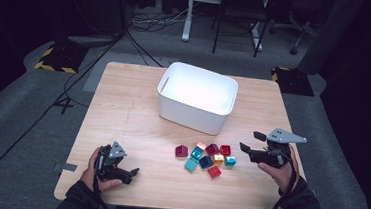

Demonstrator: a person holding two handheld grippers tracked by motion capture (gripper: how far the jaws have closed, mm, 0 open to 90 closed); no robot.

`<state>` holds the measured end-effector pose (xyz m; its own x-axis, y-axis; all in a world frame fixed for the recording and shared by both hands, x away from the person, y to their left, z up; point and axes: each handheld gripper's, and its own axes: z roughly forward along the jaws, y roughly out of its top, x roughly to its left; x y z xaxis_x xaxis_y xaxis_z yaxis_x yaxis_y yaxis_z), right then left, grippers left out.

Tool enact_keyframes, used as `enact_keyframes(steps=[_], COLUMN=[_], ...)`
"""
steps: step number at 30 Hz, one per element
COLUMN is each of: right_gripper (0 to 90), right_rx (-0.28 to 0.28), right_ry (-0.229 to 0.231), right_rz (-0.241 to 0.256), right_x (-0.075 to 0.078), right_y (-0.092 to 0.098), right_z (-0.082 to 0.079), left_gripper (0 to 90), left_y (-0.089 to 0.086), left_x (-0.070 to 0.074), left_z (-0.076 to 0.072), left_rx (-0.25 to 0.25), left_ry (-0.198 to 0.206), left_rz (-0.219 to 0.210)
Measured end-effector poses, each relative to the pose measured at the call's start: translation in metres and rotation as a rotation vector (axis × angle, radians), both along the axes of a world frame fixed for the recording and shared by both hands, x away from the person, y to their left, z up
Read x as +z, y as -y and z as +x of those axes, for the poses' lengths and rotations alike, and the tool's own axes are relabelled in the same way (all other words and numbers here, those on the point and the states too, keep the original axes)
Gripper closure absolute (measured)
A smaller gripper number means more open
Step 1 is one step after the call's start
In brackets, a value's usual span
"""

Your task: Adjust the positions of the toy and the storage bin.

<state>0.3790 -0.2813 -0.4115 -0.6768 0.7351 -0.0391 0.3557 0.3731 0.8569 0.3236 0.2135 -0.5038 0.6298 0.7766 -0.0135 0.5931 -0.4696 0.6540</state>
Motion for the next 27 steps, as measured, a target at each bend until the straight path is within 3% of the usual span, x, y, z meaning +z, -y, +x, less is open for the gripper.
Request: enact_keyframes(steps=[3, 4, 14, 22, 27], right_gripper=[28.0, 28.0, 26.1, 26.2, 26.7], right_rx=[0.011, 0.011, 0.093, 0.108, 0.127], right_ry=[0.016, 0.016, 0.081, 0.108, 0.113], right_rz=[-0.008, -0.008, -0.021, -0.053, -0.046], right_x=[0.009, 0.009, 0.047, 0.062, 0.068], right_y=[-0.008, -0.008, -0.043, -0.065, -0.076], right_z=[0.005, 0.005, 0.017, 0.019, 0.022], left_gripper=[0.5, 0.5, 0.5, 0.5, 0.5], left_y=[-0.001, -0.002, -0.004, -0.005, -0.005], left_x=[0.000, 0.000, 0.000, 0.000, 0.000], left_z=[-0.002, -0.002, -0.004, -0.005, -0.005], left_rx=[0.013, 0.004, 0.021, 0.019, 0.019], left_ry=[-0.015, 0.002, -0.003, -0.013, -0.013], left_rz=[-0.007, -0.004, -0.004, -0.007, -0.008])
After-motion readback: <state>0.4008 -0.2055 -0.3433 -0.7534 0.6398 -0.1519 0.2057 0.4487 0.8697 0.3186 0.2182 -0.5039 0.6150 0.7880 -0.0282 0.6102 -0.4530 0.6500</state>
